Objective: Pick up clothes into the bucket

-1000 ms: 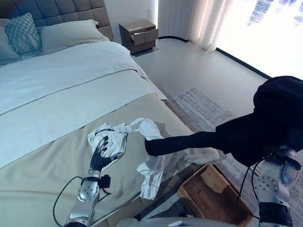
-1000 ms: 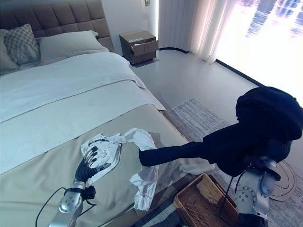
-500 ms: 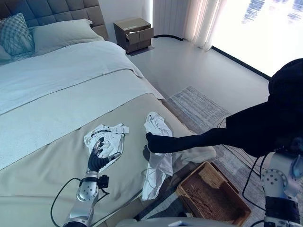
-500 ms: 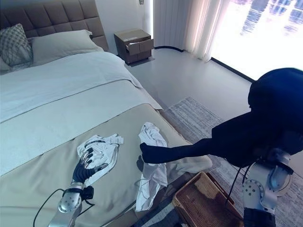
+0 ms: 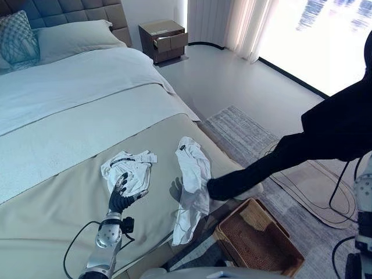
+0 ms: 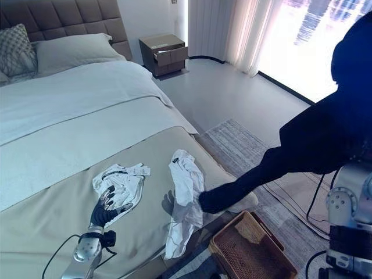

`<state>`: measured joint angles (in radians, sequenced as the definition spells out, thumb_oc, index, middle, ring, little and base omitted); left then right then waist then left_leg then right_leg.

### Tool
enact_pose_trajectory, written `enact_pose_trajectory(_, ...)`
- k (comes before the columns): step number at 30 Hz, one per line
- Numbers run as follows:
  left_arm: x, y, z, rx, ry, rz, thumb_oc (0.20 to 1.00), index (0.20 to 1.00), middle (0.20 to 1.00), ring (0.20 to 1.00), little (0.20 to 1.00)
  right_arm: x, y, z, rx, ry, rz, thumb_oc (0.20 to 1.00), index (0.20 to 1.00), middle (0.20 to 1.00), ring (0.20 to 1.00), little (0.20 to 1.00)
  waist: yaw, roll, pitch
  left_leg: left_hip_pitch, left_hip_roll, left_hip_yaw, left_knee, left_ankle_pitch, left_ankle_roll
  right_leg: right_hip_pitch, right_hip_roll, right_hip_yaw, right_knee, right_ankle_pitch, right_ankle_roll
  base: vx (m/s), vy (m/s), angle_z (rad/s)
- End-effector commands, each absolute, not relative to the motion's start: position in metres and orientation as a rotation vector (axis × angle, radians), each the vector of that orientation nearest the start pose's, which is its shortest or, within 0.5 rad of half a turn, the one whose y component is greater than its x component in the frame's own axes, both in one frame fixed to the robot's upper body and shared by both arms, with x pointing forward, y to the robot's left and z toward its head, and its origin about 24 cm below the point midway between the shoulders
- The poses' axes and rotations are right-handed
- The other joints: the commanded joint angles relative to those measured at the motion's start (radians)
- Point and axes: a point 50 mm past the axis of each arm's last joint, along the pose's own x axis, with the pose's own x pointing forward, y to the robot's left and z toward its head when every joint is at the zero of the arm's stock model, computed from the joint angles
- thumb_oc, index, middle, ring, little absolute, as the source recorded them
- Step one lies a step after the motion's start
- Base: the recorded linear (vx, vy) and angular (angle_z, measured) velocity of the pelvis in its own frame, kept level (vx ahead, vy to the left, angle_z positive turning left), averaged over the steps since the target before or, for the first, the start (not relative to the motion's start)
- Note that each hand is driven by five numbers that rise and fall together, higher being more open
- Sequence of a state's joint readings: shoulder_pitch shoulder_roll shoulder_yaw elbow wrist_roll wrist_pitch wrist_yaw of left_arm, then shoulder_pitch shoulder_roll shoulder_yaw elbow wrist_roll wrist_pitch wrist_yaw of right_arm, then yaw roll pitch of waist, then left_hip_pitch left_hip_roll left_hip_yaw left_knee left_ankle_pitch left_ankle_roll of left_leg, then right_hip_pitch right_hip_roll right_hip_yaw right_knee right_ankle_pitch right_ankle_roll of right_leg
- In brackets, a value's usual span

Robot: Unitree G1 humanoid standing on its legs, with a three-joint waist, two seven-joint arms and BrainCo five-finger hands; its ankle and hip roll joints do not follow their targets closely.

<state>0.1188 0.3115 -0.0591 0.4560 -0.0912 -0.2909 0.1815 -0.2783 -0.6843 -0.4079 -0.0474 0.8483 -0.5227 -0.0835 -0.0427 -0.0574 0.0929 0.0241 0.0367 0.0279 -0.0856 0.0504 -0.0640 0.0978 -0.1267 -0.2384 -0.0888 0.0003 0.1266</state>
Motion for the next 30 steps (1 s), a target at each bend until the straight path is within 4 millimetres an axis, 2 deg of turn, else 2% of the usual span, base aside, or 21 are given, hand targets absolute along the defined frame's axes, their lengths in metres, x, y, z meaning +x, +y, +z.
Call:
enact_pose_trajectory(1, 0.217, 0.245, -0.025, 0.302, 0.169, 0.205, 1.0, 1.0, 1.0, 1.0, 1.0, 0.206, -0.329, 0.298, 0.211, -1.317, -0.268, 0.2, 0.2, 0.2, 0.2, 0.2, -0.001, -0.063, -0.053, -0.023, 0.03, 0.024, 0.111, -0.093, 0.012, -0.092, -0.053, 0.04, 0.064, 0.076, 0.037, 0.0, 0.0, 0.0)
enact_pose_trajectory(5, 0.218, 0.247, -0.025, 0.299, 0.169, 0.231, 1.0, 1.0, 1.0, 1.0, 1.0, 0.203, -0.334, 0.299, 0.259, -1.351, -0.298, 0.2, 0.2, 0.2, 0.2, 0.2, -0.003, -0.064, -0.055, -0.021, 0.031, 0.025, 0.109, -0.093, 0.011, -0.09, -0.052, 0.04, 0.063, 0.075, 0.037, 0.0, 0.0, 0.0)
enact_pose_trajectory(10, 0.218, 0.249, -0.024, 0.296, 0.169, 0.248, 1.0, 1.0, 1.0, 1.0, 1.0, 0.205, -0.336, 0.29, 0.26, -1.304, -0.308, 0.2, 0.2, 0.2, 0.2, 0.2, -0.006, -0.064, -0.054, -0.017, 0.031, 0.026, 0.109, -0.094, 0.012, -0.091, -0.052, 0.043, 0.066, 0.075, 0.037, 0.0, 0.0, 0.0)
enact_pose_trajectory(14, 0.219, 0.251, -0.021, 0.297, 0.154, 0.263, 1.0, 1.0, 1.0, 1.0, 1.0, 0.211, -0.331, 0.256, 0.217, -1.14, -0.31, 0.2, 0.2, 0.2, 0.2, 0.2, -0.011, -0.06, -0.048, -0.019, 0.031, 0.026, 0.113, -0.096, 0.012, -0.093, -0.053, 0.046, 0.069, 0.074, 0.036, 0.0, 0.0, 0.0)
enact_pose_trajectory(15, 0.219, 0.251, -0.021, 0.298, 0.154, 0.263, 1.0, 1.0, 1.0, 1.0, 1.0, 0.211, -0.331, 0.256, 0.217, -1.14, -0.31, 0.2, 0.2, 0.2, 0.2, 0.2, -0.011, -0.061, -0.048, -0.019, 0.031, 0.026, 0.113, -0.096, 0.012, -0.093, -0.053, 0.046, 0.069, 0.074, 0.036, 0.0, 0.0, 0.0)
enact_pose_trajectory(16, 0.219, 0.252, -0.02, 0.303, 0.148, 0.267, 1.0, 1.0, 1.0, 1.0, 1.0, 0.212, -0.329, 0.237, 0.179, -1.045, -0.329, 0.2, 0.2, 0.2, 0.2, 0.2, -0.016, -0.058, -0.042, -0.021, 0.03, 0.027, 0.118, -0.097, 0.013, -0.095, -0.054, 0.049, 0.072, 0.073, 0.035, 0.0, 0.0, 0.0)
enact_pose_trajectory(17, 0.219, 0.252, -0.02, 0.304, 0.148, 0.267, 1.0, 1.0, 1.0, 1.0, 1.0, 0.212, -0.329, 0.237, 0.179, -1.044, -0.33, 0.2, 0.2, 0.2, 0.2, 0.2, -0.015, -0.058, -0.043, -0.021, 0.03, 0.027, 0.118, -0.097, 0.013, -0.095, -0.054, 0.049, 0.072, 0.073, 0.035, 0.0, 0.0, 0.0)
enact_pose_trajectory(18, 0.219, 0.252, -0.018, 0.307, 0.135, 0.27, 1.0, 1.0, 1.0, 1.0, 1.0, 0.212, -0.327, 0.211, 0.159, -0.935, -0.351, 0.2, 0.2, 0.2, 0.2, 0.2, -0.022, -0.053, -0.037, -0.022, 0.03, 0.029, 0.121, -0.098, 0.014, -0.098, -0.054, 0.05, 0.076, 0.071, 0.034, 0.03, -0.001, -0.02)
enact_pose_trajectory(19, 0.219, 0.253, -0.018, 0.309, 0.137, 0.27, 1.0, 1.0, 1.0, 1.0, 1.0, 0.211, -0.327, 0.211, 0.159, -0.933, -0.352, 0.2, 0.2, 0.2, 0.2, 0.2, -0.022, -0.052, -0.04, -0.016, 0.033, 0.028, 0.12, -0.108, 0.013, -0.093, -0.051, 0.05, 0.075, 0.063, 0.036, 0.03, -0.004, -0.06)
enact_pose_trajectory(20, 0.218, 0.253, -0.017, 0.31, 0.126, 0.274, 1.0, 1.0, 1.0, 1.0, 1.0, 0.21, -0.326, 0.189, 0.126, -0.833, -0.369, 0.2, 0.2, 0.2, 0.2, 0.2, -0.028, -0.049, -0.036, -0.017, 0.031, 0.029, 0.124, -0.109, 0.014, -0.094, -0.051, 0.053, 0.077, 0.062, 0.036, 0.0, -0.003, -0.06)
enact_pose_trajectory(21, 0.218, 0.253, -0.017, 0.31, 0.126, 0.273, 1.0, 1.0, 1.0, 1.0, 1.0, 0.209, -0.326, 0.189, 0.126, -0.833, -0.37, 0.2, 0.2, 0.2, 0.2, 0.2, -0.027, -0.051, -0.034, -0.022, 0.029, 0.03, 0.126, -0.1, 0.015, -0.099, -0.054, 0.053, 0.079, 0.07, 0.034, -0.04, -0.002, -0.08)
enact_pose_trajectory(22, 0.218, 0.254, -0.015, 0.313, 0.117, 0.28, 1.0, 1.0, 1.0, 1.0, 1.0, 0.208, -0.323, 0.166, 0.126, -0.739, -0.387, 0.2, 0.2, 0.2, 0.2, 0.2, -0.034, -0.047, -0.029, -0.022, 0.028, 0.031, 0.128, -0.101, 0.017, -0.101, -0.054, 0.055, 0.08, 0.069, 0.034, 0.0, -0.005, -0.04)
enact_pose_trajectory(25, 0.218, 0.255, -0.015, 0.326, 0.11, 0.283, 1.0, 1.0, 1.0, 1.0, 1.0, 0.205, -0.321, 0.128, 0.1, -0.561, -0.42, 0.2, 0.2, 0.2, 0.2, 0.2, -0.04, -0.038, -0.025, -0.018, 0.03, 0.034, 0.128, -0.112, 0.016, -0.099, -0.052, 0.059, 0.081, 0.06, 0.036, 0.01, -0.005, -0.06)
enact_pose_trajectory(26, 0.218, 0.255, -0.015, 0.328, 0.111, 0.284, 1.0, 1.0, 1.0, 1.0, 1.0, 0.205, -0.321, 0.127, 0.101, -0.56, -0.42, 0.2, 0.2, 0.2, 0.2, 0.2, -0.041, -0.039, -0.026, -0.018, 0.03, 0.035, 0.129, -0.112, 0.016, -0.099, -0.051, 0.059, 0.081, 0.06, 0.036, 0.03, -0.004, -0.09)
enact_pose_trajectory(27, 0.218, 0.256, -0.015, 0.328, 0.108, 0.288, 1.0, 1.0, 1.0, 1.0, 1.0, 0.203, -0.318, 0.112, 0.047, -0.471, -0.413, 0.2, 0.2, 0.2, 0.2, 0.2, -0.044, -0.037, -0.022, -0.02, 0.03, 0.036, 0.133, -0.112, 0.017, -0.101, -0.053, 0.062, 0.082, 0.061, 0.036, 0.0, -0.003, -0.1)
enact_pose_trajectory(28, 0.218, 0.256, -0.015, 0.328, 0.109, 0.288, 1.0, 1.0, 1.0, 1.0, 1.0, 0.203, -0.318, 0.112, 0.045, -0.47, -0.414, 0.2, 0.2, 0.2, 0.2, 0.2, -0.044, -0.037, -0.023, -0.02, 0.03, 0.036, 0.133, -0.113, 0.017, -0.101, -0.053, 0.063, 0.082, 0.061, 0.036, -0.01, -0.001, -0.08)
enact_pose_trajectory(29, 0.219, 0.256, -0.014, 0.333, 0.1, 0.289, 1.0, 1.0, 1.0, 1.0, 1.0, 0.203, -0.316, 0.088, 0.006, -0.346, -0.408, 0.2, 0.2, 0.2, 0.2, 0.2, -0.046, -0.033, -0.018, -0.021, 0.029, 0.039, 0.134, -0.112, 0.017, -0.104, -0.055, 0.066, 0.083, 0.062, 0.037, -0.01, 0.003, -0.04)
enact_pose_trajectory(30, 0.218, 0.258, -0.014, 0.339, 0.103, 0.292, 1.0, 1.0, 1.0, 1.0, 1.0, 0.202, -0.314, 0.083, -0.051, -0.303, -0.4, 0.2, 0.2, 0.2, 0.2, 0.2, -0.048, -0.032, -0.018, -0.022, 0.029, 0.04, 0.136, -0.113, 0.018, -0.105, -0.055, 0.068, 0.084, 0.062, 0.036, 0.0, 0.0, 0.0)
